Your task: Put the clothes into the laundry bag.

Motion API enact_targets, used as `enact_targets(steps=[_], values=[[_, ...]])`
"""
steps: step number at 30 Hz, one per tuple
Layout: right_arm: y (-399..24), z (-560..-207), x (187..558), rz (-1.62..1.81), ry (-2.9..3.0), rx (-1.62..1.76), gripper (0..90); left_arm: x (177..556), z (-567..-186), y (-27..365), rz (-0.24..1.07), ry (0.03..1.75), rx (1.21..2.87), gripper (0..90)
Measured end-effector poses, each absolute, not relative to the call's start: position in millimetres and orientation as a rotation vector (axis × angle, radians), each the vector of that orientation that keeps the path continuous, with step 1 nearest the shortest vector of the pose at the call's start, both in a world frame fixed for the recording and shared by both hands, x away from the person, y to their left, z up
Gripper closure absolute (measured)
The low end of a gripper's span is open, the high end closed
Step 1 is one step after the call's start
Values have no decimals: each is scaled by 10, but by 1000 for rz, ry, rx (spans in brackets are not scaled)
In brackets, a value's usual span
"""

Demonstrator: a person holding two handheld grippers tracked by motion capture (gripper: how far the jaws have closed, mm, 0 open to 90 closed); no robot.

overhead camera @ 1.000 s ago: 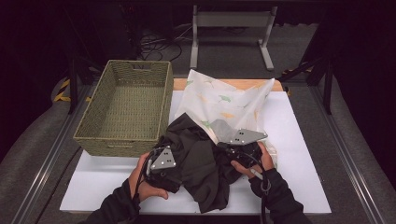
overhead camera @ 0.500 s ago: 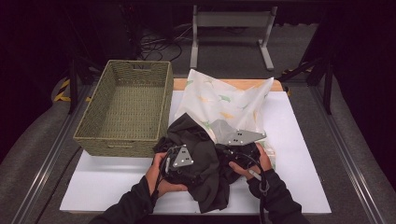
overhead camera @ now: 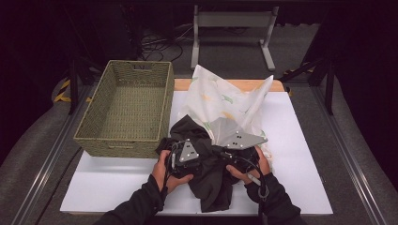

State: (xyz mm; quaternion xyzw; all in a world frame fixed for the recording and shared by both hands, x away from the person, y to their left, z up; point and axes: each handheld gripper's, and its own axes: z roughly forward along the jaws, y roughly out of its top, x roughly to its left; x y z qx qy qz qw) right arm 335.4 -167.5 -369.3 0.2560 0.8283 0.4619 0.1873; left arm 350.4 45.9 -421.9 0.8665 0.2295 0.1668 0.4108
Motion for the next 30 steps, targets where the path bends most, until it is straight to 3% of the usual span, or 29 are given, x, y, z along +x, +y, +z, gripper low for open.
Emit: enact_targets(steps=[4,8,14,16,18,19,21,23,26,30], values=[[-1665,-3561,3343,1378,2262,753,895,3529,-4176,339,430,568,2190,651],[-1649,-3422,3249,1403,2236,735,896,3690,-4269,223,404,723,2107,643],[-1738,-3703,3199,1279,2329,735,896,3818,-4334,246,375,858,1953,620],[-1778,-3767,3189,1222,2333,723,896,3810,-4343,269,327,848,1923,565],[-1820,-3814,3189,1174,2334,718,896,3800,-4344,284,310,816,1921,423],[-1820,-3814,3189,1174,2334,718,896,3744,-4324,293,322,750,1978,423],[-1873,-3895,3208,1150,2353,740,896,3635,-4288,342,326,652,2036,251],[-1909,-3951,3216,1133,2363,753,896,3487,-4226,452,324,550,2094,178],[-1957,-3990,3201,1121,2375,757,896,3243,-4108,733,331,439,2137,127],[-2017,-3955,3141,1128,2369,758,896,3127,-4084,1038,405,504,2137,142]])
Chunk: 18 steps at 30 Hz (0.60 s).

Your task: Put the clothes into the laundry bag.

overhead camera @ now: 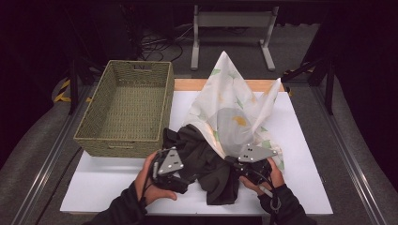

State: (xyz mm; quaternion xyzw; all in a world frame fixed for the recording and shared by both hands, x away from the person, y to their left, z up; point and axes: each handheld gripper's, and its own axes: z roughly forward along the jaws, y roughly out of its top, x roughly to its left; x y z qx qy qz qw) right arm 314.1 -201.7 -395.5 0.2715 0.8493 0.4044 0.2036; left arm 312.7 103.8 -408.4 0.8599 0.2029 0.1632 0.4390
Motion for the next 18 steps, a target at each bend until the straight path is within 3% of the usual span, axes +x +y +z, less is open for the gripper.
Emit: enact_targets(steps=[6,9,14,18], values=[[-2107,-3949,3078,1148,2364,780,895,3164,-4267,1408,305,649,2130,170],[-2099,-3977,3065,1147,2360,782,894,3267,-4406,1291,192,643,2141,199],[-2010,-4025,3064,1148,2359,763,893,3480,-4527,1073,188,653,2153,266],[-1996,-4014,3087,1178,2353,760,894,3557,-4577,987,129,638,2139,250]])
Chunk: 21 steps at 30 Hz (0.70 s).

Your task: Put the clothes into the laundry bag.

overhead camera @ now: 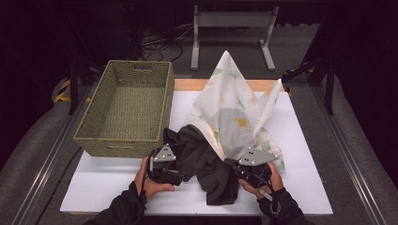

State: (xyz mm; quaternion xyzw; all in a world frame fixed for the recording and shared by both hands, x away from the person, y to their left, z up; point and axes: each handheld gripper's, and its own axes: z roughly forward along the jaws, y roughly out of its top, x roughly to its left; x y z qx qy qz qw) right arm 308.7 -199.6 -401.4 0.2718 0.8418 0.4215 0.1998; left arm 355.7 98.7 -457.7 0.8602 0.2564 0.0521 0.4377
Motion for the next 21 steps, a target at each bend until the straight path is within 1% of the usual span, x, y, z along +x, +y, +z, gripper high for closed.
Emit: enact_targets(steps=[3,4,5,6,7,8,9,10,12,13,16,18,19,21], values=[[-1963,-4021,3112,1205,2370,757,894,3560,-4615,818,101,594,2163,254],[-1947,-4019,3118,1220,2375,753,895,3558,-4638,714,105,576,2175,254],[-1947,-4019,3118,1220,2375,753,895,3558,-4638,714,105,576,2175,278],[-1927,-4012,3120,1235,2382,750,895,3560,-4643,666,138,574,2196,278],[-1890,-3997,3113,1244,2388,743,896,3563,-4642,649,157,574,2196,364],[-1864,-3985,3108,1257,2391,729,896,3573,-4639,638,167,577,2190,402],[-1780,-3946,3089,1268,2399,692,897,3583,-4633,640,172,577,2182,566],[-1780,-3946,3089,1268,2399,692,897,3591,-4622,651,181,584,2161,566],[-1708,-3912,3090,1283,2406,675,897,3593,-4587,689,167,575,2133,706],[-1677,-3894,3098,1288,2413,670,897,3581,-4560,709,169,559,2127,750],[-1597,-3772,3117,1346,2400,656,898,3501,-4382,762,174,501,2078,794],[-1549,-3645,3120,1389,2386,642,898,3425,-4186,792,188,451,2028,807],[-1549,-3645,3120,1389,2386,642,898,3425,-4186,792,188,451,2028,809],[-1512,-3468,3112,1441,2375,613,899,3371,-4034,772,200,416,2004,810]])
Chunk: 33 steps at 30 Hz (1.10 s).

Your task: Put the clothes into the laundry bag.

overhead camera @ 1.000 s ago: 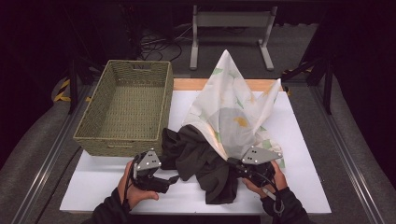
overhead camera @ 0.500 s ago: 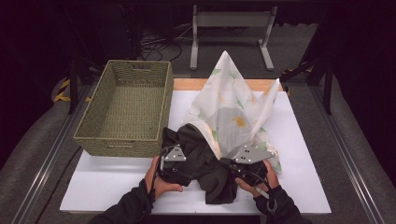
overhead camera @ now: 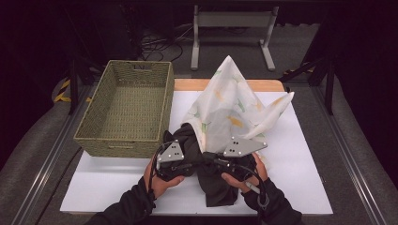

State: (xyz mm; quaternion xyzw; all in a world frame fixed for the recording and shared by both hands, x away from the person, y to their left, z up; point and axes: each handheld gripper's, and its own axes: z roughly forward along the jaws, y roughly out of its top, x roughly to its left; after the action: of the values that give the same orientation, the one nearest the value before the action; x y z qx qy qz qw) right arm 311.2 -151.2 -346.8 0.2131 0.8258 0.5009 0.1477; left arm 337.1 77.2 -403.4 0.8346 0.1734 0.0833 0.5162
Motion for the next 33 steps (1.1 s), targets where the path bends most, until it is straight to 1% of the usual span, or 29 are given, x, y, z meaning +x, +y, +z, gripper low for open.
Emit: enact_targets(steps=[4,8,9,11,13,14,15,17,18,20,22,23,25,26,27,28,29,30,31,33], values=[[-1512,-3215,3064,1550,2333,567,899,3360,-3852,663,226,409,1929,812],[-1550,-3193,3054,1561,2323,566,899,3424,-3836,507,250,435,1908,811],[-1567,-3206,3052,1559,2324,566,899,3476,-3872,441,262,469,1901,811],[-1631,-3258,3029,1552,2334,568,899,3612,-3988,340,273,538,1882,810],[-1670,-3327,3019,1524,2348,580,899,3748,-4106,288,242,637,1853,808],[-1686,-3372,3013,1499,2360,586,899,3787,-4153,255,255,669,1838,809],[-1702,-3425,3008,1471,2368,597,899,3836,-4191,240,296,683,1835,809],[-1756,-3557,3004,1403,2383,615,899,3870,-4237,205,317,714,1819,809],[-1788,-3617,3008,1374,2388,630,899,3879,-4256,189,350,719,1819,809],[-1860,-3735,3025,1294,2374,653,899,3899,-4292,165,348,741,1823,801],[-1935,-3834,3052,1297,2371,698,899,3882,-4309,150,369,721,1829,786],[-1957,-3864,3065,1273,2363,706,900,3871,-4314,154,341,708,1825,768],[-1996,-3894,3094,1249,2348,726,900,3835,-4304,190,269,659,1841,645],[-2018,-3904,3109,1249,2338,736,900,3791,-4283,239,256,606,1881,569],[-2047,-3913,3121,1273,2334,759,899,3791,-4283,239,256,606,1881,471],[-2047,-3913,3121,1273,2334,759,899,3730,-4258,295,265,572,1920,471],[-2067,-3920,3125,1281,2330,761,899,3679,-4238,361,266,550,1939,408],[-2076,-3919,3122,1276,2326,763,899,3636,-4222,439,229,533,1942,349],[-2084,-3916,3120,1281,2321,770,900,3590,-4204,531,210,521,1942,263],[-2088,-3909,3113,1285,2316,775,900,3491,-4169,654,221,517,1976,223]])
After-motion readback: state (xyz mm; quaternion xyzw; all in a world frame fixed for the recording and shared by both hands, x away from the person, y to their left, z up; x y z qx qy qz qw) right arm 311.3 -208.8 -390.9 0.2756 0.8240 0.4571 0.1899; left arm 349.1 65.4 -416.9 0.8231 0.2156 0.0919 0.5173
